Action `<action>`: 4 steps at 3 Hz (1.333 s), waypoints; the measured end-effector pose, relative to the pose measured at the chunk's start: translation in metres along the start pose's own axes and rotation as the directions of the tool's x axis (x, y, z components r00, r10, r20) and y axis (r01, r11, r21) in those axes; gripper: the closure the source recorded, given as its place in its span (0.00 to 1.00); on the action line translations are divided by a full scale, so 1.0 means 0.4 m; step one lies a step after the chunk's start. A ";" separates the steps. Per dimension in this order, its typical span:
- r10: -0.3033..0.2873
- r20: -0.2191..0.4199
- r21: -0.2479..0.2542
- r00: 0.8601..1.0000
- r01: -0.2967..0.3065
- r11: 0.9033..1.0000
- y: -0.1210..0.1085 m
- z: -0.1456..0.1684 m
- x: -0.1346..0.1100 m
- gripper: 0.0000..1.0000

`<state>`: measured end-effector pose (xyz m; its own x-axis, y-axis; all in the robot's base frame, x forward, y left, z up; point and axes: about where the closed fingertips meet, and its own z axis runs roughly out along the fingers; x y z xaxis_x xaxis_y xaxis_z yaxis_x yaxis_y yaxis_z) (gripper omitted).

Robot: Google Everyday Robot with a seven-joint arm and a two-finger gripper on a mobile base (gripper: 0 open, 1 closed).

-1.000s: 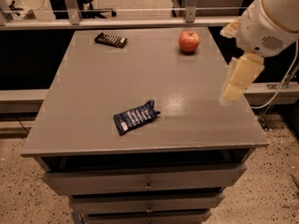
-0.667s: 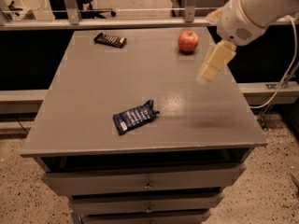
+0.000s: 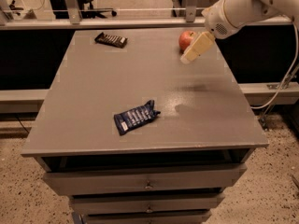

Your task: Move apple near rxbar blueberry

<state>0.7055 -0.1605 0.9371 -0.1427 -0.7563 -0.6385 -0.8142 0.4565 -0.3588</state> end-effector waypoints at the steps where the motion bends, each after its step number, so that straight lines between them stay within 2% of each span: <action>1: 0.107 0.027 0.046 0.994 -0.108 0.993 -0.090 0.074 0.040 0.00; 2: 0.204 0.032 0.080 0.978 -0.206 0.975 -0.159 0.139 0.094 0.00; 3: 0.287 0.038 0.096 0.957 -0.289 0.952 -0.200 0.195 0.141 0.00; 4: 0.355 0.075 0.076 0.932 -0.360 0.930 -0.212 0.246 0.149 0.00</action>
Offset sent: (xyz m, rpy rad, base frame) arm 0.1204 -0.0593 -0.0592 0.1856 0.0418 -0.3049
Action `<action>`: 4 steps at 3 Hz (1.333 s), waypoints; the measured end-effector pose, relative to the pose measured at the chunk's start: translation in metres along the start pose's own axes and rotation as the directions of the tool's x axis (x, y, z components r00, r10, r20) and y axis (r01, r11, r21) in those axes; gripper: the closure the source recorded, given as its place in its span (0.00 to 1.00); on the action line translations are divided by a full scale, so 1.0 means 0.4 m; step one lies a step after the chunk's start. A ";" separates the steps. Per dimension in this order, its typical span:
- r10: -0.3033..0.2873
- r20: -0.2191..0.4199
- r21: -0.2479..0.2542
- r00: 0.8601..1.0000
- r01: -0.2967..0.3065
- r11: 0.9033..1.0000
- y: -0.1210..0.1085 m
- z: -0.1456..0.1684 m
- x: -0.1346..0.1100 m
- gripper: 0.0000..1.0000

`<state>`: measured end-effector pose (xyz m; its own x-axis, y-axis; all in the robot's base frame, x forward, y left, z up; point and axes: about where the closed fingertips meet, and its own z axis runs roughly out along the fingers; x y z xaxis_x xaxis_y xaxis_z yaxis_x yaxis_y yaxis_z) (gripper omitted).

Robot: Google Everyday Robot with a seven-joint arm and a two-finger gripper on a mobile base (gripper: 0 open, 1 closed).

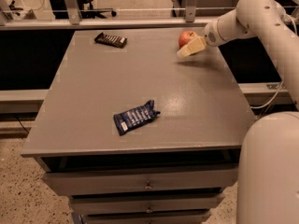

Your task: Move apple near rxbar blueberry

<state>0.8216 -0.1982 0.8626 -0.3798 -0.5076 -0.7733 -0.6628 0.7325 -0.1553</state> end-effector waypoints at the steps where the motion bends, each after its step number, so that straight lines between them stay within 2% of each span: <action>1: 0.063 0.051 -0.038 0.997 -0.061 0.997 0.005 0.027 -0.009 0.16; 2: 0.106 0.105 -0.086 0.989 -0.097 0.992 0.013 0.031 -0.027 0.39; 3: 0.115 0.143 -0.138 0.983 -0.095 0.986 0.035 0.014 -0.049 0.62; 4: 0.072 0.162 -0.224 0.984 -0.035 0.974 0.106 -0.038 -0.073 0.86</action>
Offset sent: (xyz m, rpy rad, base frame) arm 0.0114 0.0128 0.0135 0.2629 -0.0050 0.0312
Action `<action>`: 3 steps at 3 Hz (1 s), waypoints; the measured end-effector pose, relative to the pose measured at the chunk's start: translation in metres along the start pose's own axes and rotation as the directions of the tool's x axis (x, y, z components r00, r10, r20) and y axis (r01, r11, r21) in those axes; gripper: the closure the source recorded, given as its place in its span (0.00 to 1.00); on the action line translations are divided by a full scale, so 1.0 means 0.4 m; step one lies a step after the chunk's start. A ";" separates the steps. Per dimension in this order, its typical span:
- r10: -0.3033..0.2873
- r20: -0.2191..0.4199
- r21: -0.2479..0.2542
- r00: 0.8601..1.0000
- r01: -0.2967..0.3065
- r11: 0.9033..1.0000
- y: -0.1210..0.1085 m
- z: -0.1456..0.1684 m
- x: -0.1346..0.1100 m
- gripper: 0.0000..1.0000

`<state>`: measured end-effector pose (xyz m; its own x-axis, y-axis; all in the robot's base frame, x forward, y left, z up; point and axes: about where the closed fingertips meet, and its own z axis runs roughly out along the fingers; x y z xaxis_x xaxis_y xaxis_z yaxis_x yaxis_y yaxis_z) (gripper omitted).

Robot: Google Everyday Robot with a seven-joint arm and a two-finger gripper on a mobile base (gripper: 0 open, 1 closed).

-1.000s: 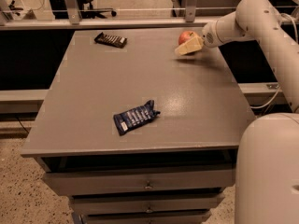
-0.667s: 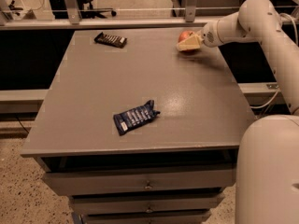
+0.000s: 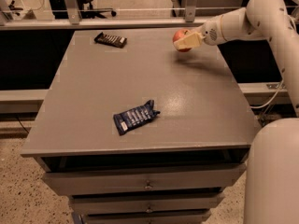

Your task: Move apple near rxbar blueberry

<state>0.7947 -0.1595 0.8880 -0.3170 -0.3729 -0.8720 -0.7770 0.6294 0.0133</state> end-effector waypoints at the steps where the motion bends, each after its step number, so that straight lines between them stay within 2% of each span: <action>1: -0.089 -0.001 -0.141 0.996 0.088 0.986 0.137 -0.059 -0.015 1.00; 2: -0.171 -0.002 -0.299 0.985 0.163 0.940 0.293 -0.115 0.017 1.00; 3: -0.204 0.013 -0.432 0.979 0.189 0.882 0.425 -0.154 0.067 1.00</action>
Offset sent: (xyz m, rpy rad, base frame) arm -0.2058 0.0523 0.0160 -0.0315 0.0398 0.5585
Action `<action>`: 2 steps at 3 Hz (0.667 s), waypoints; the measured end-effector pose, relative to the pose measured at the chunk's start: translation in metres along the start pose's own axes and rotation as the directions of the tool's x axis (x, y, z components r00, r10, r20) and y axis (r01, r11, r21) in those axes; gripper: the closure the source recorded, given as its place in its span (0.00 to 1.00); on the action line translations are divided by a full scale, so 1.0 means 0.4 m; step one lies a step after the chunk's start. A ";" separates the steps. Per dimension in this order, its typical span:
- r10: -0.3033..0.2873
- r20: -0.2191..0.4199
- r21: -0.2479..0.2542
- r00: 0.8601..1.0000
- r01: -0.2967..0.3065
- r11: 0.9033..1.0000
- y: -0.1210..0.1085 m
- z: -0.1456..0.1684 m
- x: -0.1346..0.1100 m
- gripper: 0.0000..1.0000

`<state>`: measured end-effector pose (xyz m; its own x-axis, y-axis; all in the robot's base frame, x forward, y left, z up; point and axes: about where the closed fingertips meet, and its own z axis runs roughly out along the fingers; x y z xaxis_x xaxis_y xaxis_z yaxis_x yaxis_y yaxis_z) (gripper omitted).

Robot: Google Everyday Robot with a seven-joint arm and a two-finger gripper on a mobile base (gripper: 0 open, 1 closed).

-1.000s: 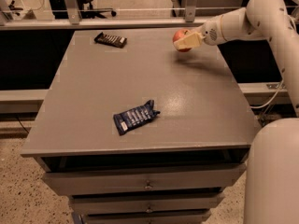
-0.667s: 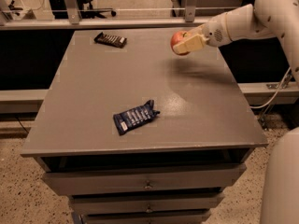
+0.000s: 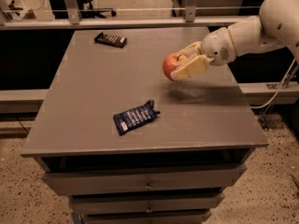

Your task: Move apple near rxbar blueberry

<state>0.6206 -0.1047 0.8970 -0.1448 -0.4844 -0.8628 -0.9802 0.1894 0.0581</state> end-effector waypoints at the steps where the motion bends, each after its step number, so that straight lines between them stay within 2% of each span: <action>1: -0.041 0.001 -0.103 0.999 0.040 0.994 0.106 0.031 0.013 1.00; 2: -0.086 -0.011 -0.163 0.996 0.083 0.983 0.176 0.059 0.022 1.00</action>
Offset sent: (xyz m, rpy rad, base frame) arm -0.0994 0.0387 -0.0227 -0.0279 0.0009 0.2685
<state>0.5536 -0.0756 0.8817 -0.0617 -0.5082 -0.8590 -0.9977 0.0066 0.0678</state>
